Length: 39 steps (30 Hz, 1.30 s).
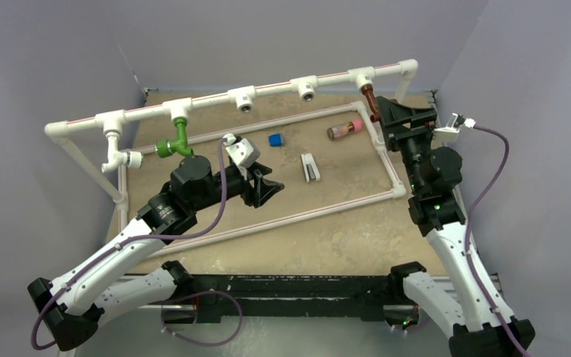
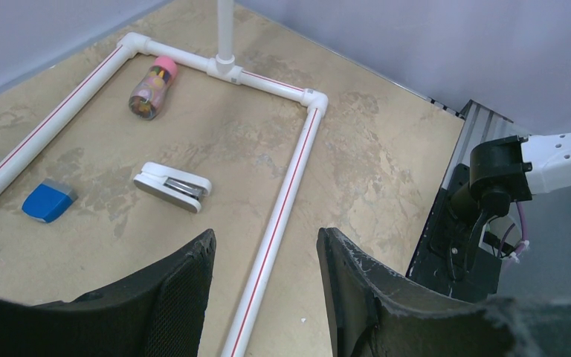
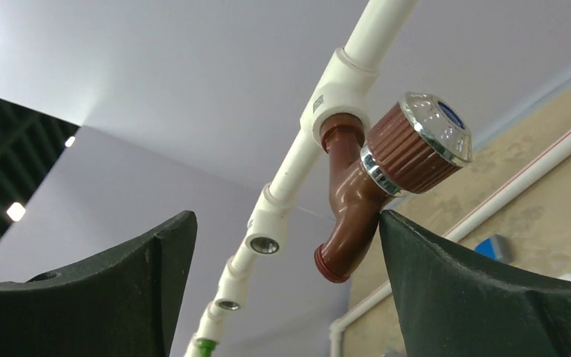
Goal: Install the water faucets
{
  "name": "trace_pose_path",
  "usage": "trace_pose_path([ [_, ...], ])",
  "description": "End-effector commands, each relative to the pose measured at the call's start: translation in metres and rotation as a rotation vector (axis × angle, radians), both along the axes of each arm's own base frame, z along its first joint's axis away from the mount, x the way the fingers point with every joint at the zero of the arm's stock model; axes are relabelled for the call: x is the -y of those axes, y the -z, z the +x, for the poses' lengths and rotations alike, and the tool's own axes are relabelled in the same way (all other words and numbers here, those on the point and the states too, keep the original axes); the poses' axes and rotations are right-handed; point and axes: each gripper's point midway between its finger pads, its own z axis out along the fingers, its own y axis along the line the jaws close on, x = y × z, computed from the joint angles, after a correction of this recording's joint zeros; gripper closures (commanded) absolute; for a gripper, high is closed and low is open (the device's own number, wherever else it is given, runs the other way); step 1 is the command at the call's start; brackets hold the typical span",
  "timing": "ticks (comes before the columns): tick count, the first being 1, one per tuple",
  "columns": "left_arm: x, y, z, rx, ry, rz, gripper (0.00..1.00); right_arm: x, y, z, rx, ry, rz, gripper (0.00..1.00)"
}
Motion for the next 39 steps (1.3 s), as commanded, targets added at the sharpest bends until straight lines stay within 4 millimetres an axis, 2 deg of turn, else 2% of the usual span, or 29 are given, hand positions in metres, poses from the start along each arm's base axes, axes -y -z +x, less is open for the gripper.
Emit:
trace_pose_path([
  [1, 0.001, -0.013, 0.000, 0.035, 0.005, -0.017, 0.49, 0.014, -0.021, -0.014, 0.036, 0.078, -0.213, 0.06],
  [9, 0.002, -0.014, -0.001, 0.032, 0.011, -0.020, 0.49, 0.035, -0.040, -0.029, 0.094, 0.199, -0.592, 0.05],
  [18, 0.003, -0.013, -0.001, 0.028, 0.017, -0.020, 0.49, 0.054, -0.069, -0.032, 0.191, 0.333, -1.022, 0.08],
  [26, 0.003, -0.013, -0.001, 0.026, 0.018, -0.019, 0.48, 0.024, -0.071, -0.035, 0.368, 0.271, -1.337, 0.11],
  [29, 0.003, -0.014, -0.001, 0.028, 0.018, -0.021, 0.49, 0.004, -0.070, -0.038, 0.463, 0.209, -1.444, 0.10],
  [34, 0.002, -0.015, -0.002, 0.030, 0.018, -0.023, 0.49, -0.017, -0.049, -0.029, 0.518, 0.124, -1.621, 0.09],
  [39, 0.003, -0.014, -0.002, 0.027, 0.018, -0.020, 0.49, -0.022, -0.024, -0.020, 0.522, 0.157, -1.796, 0.10],
])
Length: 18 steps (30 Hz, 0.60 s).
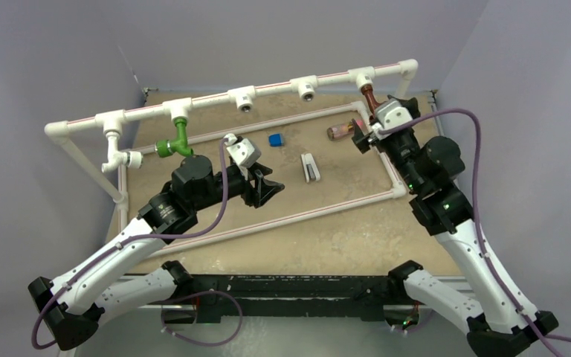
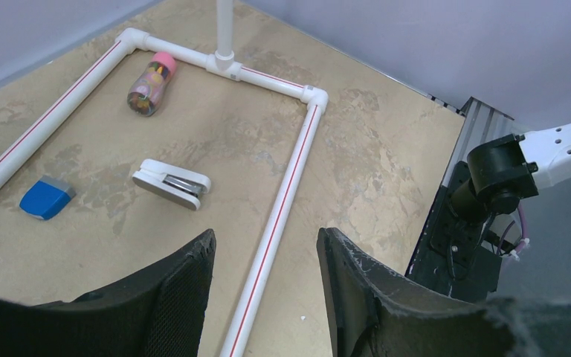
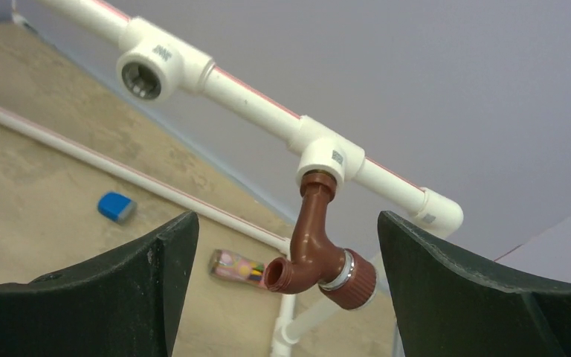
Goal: Install the water faucets
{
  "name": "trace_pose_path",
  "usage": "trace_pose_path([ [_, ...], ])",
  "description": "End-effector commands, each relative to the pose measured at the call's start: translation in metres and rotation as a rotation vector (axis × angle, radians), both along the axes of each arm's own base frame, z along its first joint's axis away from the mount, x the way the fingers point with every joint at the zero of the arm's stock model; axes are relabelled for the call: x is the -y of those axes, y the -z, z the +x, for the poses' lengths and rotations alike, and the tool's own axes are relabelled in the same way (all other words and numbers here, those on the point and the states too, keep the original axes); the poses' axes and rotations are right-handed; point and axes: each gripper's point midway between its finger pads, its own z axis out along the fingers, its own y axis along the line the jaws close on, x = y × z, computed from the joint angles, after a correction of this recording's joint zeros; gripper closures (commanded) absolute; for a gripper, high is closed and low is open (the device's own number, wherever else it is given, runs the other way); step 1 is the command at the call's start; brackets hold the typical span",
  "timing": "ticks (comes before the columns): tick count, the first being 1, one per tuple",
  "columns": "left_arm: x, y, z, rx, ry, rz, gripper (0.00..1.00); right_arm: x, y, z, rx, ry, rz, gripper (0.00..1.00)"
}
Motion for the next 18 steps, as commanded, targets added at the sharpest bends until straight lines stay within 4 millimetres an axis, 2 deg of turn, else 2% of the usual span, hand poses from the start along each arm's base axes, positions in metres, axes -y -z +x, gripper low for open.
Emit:
trace_pose_path([
  [1, 0.002, -0.016, -0.002, 0.035, 0.017, -0.027, 0.49, 0.003, 0.008, 0.005, 0.104, 0.066, -0.218, 0.09],
  [4, 0.002, -0.016, -0.002, 0.034, 0.018, -0.026, 0.49, 0.003, 0.023, 0.010, 0.129, 0.109, -0.306, 0.08],
  [7, 0.002, -0.016, -0.001, 0.034, 0.016, -0.024, 0.49, 0.015, 0.031, 0.016, 0.187, 0.219, -0.389, 0.07],
  [11, 0.003, -0.015, -0.001, 0.032, 0.016, -0.022, 0.49, 0.033, 0.033, 0.021, 0.259, 0.375, -0.466, 0.06],
  [12, 0.003, -0.015, -0.001, 0.033, 0.016, -0.023, 0.49, 0.037, 0.028, 0.020, 0.288, 0.410, -0.462, 0.06],
  [18, 0.003, -0.014, -0.001, 0.031, 0.018, -0.021, 0.49, 0.044, 0.029, 0.025, 0.337, 0.499, -0.497, 0.06],
])
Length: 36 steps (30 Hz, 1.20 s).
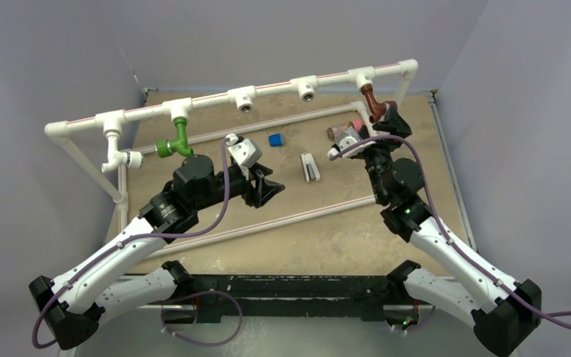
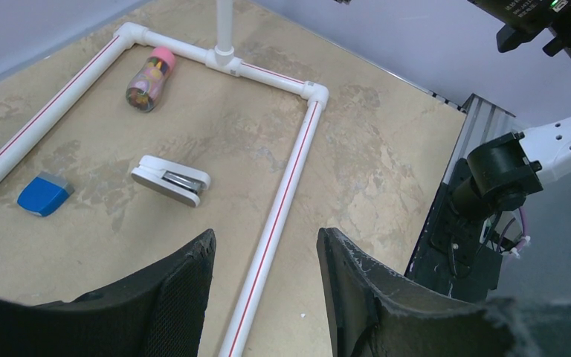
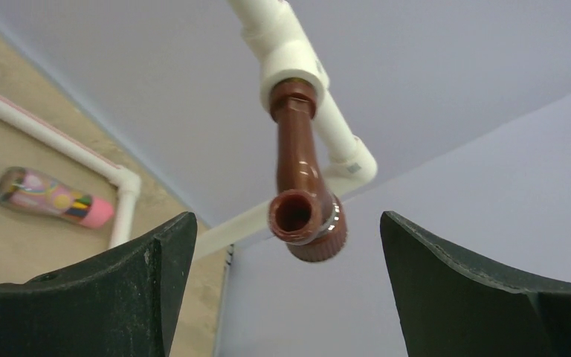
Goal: Install the water faucets
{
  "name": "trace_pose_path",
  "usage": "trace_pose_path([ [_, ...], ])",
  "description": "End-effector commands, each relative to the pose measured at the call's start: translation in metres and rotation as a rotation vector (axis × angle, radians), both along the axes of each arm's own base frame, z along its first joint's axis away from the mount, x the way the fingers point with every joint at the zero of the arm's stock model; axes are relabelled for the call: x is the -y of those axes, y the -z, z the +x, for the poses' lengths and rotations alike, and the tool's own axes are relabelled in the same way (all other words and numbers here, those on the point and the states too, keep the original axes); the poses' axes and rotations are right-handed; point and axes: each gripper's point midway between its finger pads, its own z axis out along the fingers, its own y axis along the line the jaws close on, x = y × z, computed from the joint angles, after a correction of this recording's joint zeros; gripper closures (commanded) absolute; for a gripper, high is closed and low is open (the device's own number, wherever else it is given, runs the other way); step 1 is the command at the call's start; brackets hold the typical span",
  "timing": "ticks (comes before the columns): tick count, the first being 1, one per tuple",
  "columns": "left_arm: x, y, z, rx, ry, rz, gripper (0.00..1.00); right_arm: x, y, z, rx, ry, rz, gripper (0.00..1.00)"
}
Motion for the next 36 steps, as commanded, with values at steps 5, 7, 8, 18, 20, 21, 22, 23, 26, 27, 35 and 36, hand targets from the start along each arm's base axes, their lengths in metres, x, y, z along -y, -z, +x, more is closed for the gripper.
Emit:
trace_pose_path([
  [5, 0.002, -0.019, -0.002, 0.040, 0.018, -0.032, 0.49, 0.021, -0.039, 0.006, 0.176, 0.161, 0.024, 0.13],
  [7, 0.002, -0.018, -0.002, 0.038, 0.017, -0.031, 0.49, 0.018, -0.037, 0.012, 0.161, 0.170, 0.024, 0.20],
  [8, 0.002, -0.017, -0.002, 0.038, 0.017, -0.030, 0.49, 0.015, -0.033, 0.016, 0.149, 0.172, 0.017, 0.24],
  [18, 0.002, -0.017, -0.002, 0.037, 0.017, -0.029, 0.49, 0.021, -0.025, 0.029, 0.148, 0.237, 0.031, 0.38],
  [20, 0.002, -0.018, -0.002, 0.039, 0.016, -0.032, 0.49, 0.025, -0.026, 0.029, 0.153, 0.250, 0.043, 0.42],
  [21, 0.002, -0.017, -0.002, 0.038, 0.017, -0.031, 0.49, 0.028, -0.027, 0.030, 0.154, 0.257, 0.049, 0.44],
  [22, 0.002, -0.017, -0.002, 0.037, 0.017, -0.031, 0.48, 0.030, -0.026, 0.030, 0.152, 0.266, 0.054, 0.47],
  [23, 0.002, -0.018, -0.002, 0.037, 0.017, -0.032, 0.49, 0.033, -0.027, 0.030, 0.153, 0.274, 0.061, 0.50],
  [26, 0.002, -0.018, -0.002, 0.038, 0.019, -0.033, 0.48, 0.038, -0.028, 0.030, 0.153, 0.288, 0.112, 0.66],
  [27, 0.003, -0.018, -0.002, 0.038, 0.020, -0.033, 0.49, 0.038, -0.027, 0.030, 0.150, 0.286, 0.135, 0.74],
  [35, 0.003, -0.016, -0.002, 0.034, 0.020, -0.029, 0.49, 0.031, -0.021, 0.034, 0.099, 0.231, 0.396, 1.00],
  [36, 0.003, -0.016, -0.001, 0.034, 0.019, -0.029, 0.49, 0.027, -0.022, 0.034, 0.085, 0.200, 0.454, 1.00],
])
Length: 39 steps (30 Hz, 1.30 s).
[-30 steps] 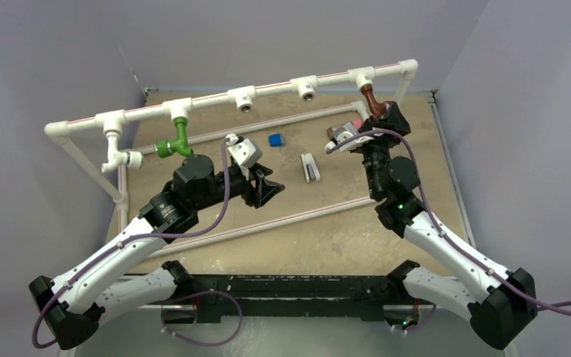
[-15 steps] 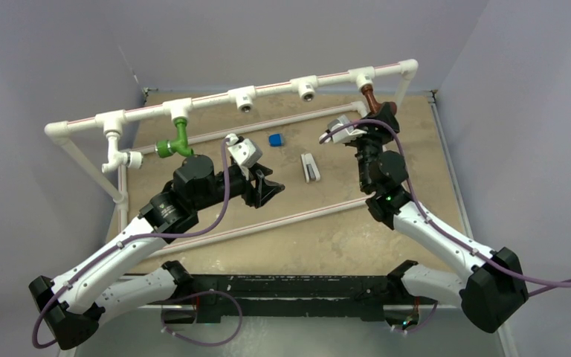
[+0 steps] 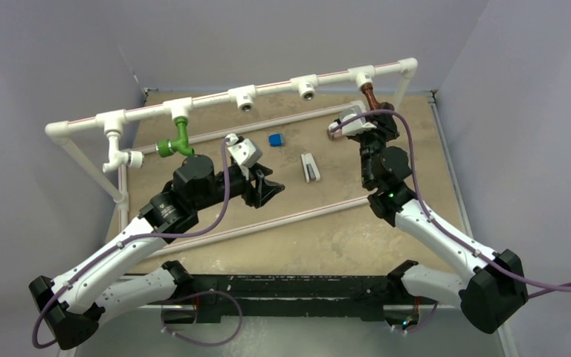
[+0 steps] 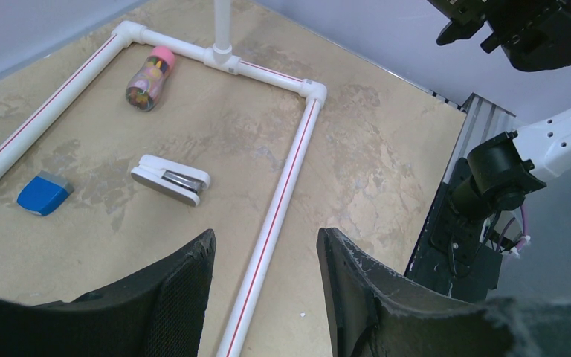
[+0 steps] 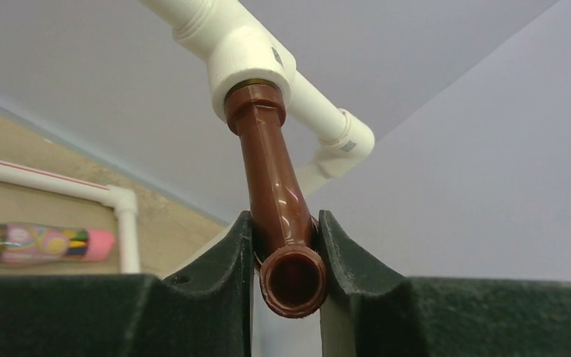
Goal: Install the water faucets
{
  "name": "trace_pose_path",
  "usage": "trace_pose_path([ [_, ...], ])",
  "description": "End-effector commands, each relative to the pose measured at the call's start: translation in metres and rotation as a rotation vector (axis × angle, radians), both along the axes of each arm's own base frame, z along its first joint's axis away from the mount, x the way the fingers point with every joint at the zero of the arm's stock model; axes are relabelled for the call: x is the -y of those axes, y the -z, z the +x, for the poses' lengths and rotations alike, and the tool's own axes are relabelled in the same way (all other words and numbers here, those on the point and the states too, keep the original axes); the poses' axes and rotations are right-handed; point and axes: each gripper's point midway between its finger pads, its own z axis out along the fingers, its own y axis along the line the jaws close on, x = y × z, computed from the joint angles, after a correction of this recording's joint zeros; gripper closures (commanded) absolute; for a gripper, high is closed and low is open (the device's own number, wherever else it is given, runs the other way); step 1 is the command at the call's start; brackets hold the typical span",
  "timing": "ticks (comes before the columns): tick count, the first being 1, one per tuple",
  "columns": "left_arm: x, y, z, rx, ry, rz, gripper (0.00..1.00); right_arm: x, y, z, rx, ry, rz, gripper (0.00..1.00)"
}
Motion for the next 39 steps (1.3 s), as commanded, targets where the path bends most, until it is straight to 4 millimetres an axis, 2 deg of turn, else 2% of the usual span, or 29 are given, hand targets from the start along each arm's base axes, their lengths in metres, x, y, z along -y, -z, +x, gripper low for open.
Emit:
trace_pose_path([
  [1, 0.003, -0.017, -0.001, 0.037, 0.018, -0.031, 0.49, 0.000, -0.018, -0.001, 0.024, -0.059, 0.360, 1.00],
  [10, 0.003, -0.016, -0.001, 0.036, 0.018, -0.029, 0.49, -0.045, -0.046, -0.018, 0.015, -0.413, 0.956, 1.00],
  [18, 0.002, -0.018, -0.002, 0.041, 0.015, -0.033, 0.49, -0.067, -0.071, -0.038, 0.000, -0.640, 1.447, 1.00],
  [28, 0.002, -0.020, -0.003, 0.044, 0.019, -0.037, 0.49, -0.066, -0.107, -0.064, 0.005, -0.856, 1.979, 1.00],
  [33, 0.002, -0.020, -0.003, 0.044, 0.018, -0.038, 0.49, -0.059, -0.112, -0.075, -0.008, -0.971, 2.246, 0.98],
  [39, 0.002, -0.019, -0.003, 0.041, 0.019, -0.035, 0.49, -0.057, -0.122, -0.076, -0.050, -1.071, 2.376, 0.96],
])
